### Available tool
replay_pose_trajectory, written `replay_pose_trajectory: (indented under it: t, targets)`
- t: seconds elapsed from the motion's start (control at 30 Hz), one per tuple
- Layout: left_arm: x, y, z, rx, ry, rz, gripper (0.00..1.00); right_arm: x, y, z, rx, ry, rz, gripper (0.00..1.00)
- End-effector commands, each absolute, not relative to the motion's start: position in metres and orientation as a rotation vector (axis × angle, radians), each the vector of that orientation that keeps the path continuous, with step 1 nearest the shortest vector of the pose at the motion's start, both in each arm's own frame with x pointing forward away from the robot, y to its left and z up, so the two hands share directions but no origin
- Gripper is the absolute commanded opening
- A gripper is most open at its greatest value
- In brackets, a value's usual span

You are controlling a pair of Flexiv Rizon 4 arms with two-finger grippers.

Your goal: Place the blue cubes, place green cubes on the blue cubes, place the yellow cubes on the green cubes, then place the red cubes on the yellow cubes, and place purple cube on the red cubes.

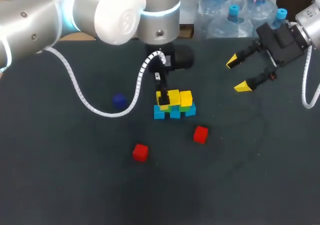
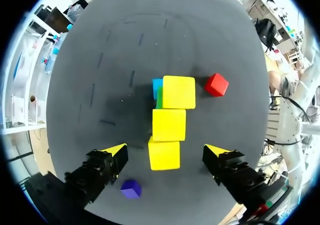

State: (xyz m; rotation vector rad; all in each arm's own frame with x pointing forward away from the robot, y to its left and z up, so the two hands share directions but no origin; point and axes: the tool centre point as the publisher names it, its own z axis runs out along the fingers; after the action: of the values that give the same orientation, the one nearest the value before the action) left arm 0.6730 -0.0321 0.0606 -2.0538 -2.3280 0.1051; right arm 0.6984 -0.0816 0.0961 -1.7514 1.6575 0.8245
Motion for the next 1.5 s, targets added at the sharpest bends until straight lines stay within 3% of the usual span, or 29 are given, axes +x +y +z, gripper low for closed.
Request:
replay_pose_trajectory:
  t: [0.03, 0.67, 1.5]
  targets:
    - [0.659, -0.019, 0.069, -2.081, -2.361, 0.124, 1.00, 0.698, -0.081, 0.096, -1.751, 1.656, 0.824, 1.00]
    - [0.638, 0.040, 0.093, -2.356, -2.465, 0.529, 1.00, 0.698, -0.081, 0.096, -1.751, 1.656, 0.824, 1.00]
    - [0.635, 0.058, 0.096, -2.341, -2.513, 0.640, 1.00, 0.698, -0.081, 0.096, -1.751, 1.656, 0.824, 1.00]
